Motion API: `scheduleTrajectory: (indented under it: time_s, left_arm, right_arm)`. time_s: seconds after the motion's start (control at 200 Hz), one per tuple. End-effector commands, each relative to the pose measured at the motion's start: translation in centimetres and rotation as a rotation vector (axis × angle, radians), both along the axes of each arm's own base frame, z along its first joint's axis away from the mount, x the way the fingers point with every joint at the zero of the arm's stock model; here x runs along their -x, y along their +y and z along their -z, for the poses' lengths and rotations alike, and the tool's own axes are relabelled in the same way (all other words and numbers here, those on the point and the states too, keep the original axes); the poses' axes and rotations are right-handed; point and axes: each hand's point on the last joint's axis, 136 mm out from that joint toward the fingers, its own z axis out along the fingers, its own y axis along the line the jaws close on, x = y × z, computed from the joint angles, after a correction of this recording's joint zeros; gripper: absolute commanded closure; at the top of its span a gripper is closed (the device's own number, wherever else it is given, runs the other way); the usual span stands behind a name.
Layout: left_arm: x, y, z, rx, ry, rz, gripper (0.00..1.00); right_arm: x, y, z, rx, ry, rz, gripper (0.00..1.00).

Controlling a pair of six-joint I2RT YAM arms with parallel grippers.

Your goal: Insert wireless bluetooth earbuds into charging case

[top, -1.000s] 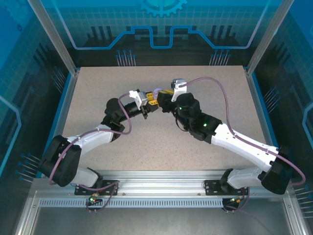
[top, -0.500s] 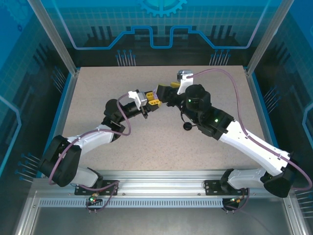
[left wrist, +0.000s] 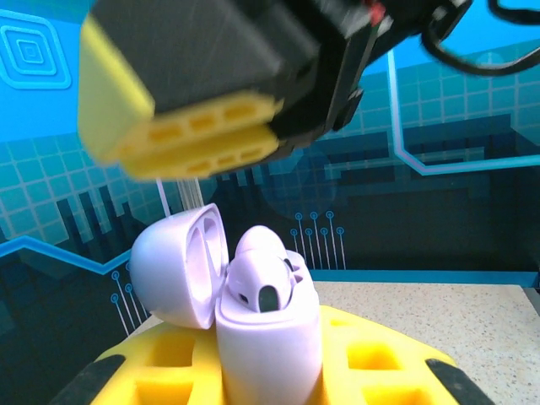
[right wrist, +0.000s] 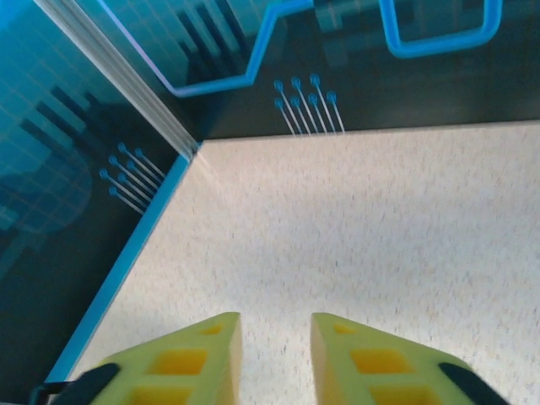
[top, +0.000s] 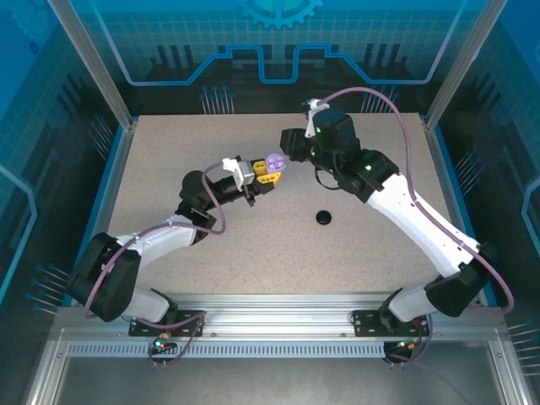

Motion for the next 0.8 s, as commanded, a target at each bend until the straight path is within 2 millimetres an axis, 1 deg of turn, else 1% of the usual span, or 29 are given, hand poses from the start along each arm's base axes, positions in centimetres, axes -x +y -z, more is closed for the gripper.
scheduleTrajectory:
  time_s: [0.0, 0.27, 0.48, 0.65, 0.795]
  left_arm:
    - [0.8, -0.5, -0.8, 0.006, -0.037, 0.044, 1.00]
    - [1.0, -0.5, -0.1, -0.001, -0.022, 0.048, 1.00]
    - [1.1, -0.8, -0.1, -0.001, -0.020, 0.057, 1.00]
    - [1.0, -0.9, 0.0, -0.003, -0.017, 0.057, 1.00]
    - [0.9, -0.9, 0.1, -0.004, -0.012, 0.050, 1.00]
  right_arm:
    - [0.6, 0.8, 1.0, 0.027, 0.076, -0.074, 0.77]
    - [0.0, 2.3, 1.9, 0.041, 0.115, -0.123, 0.79]
    - [0.1, 3.4, 2.7, 0.064, 0.154, -0.168, 0.79]
    - [1.1, 4.0, 3.4, 0.091, 0.175, -0.203, 0.81]
    - [2.6, 4.0, 3.5, 0.110, 0.175, -0.227, 0.82]
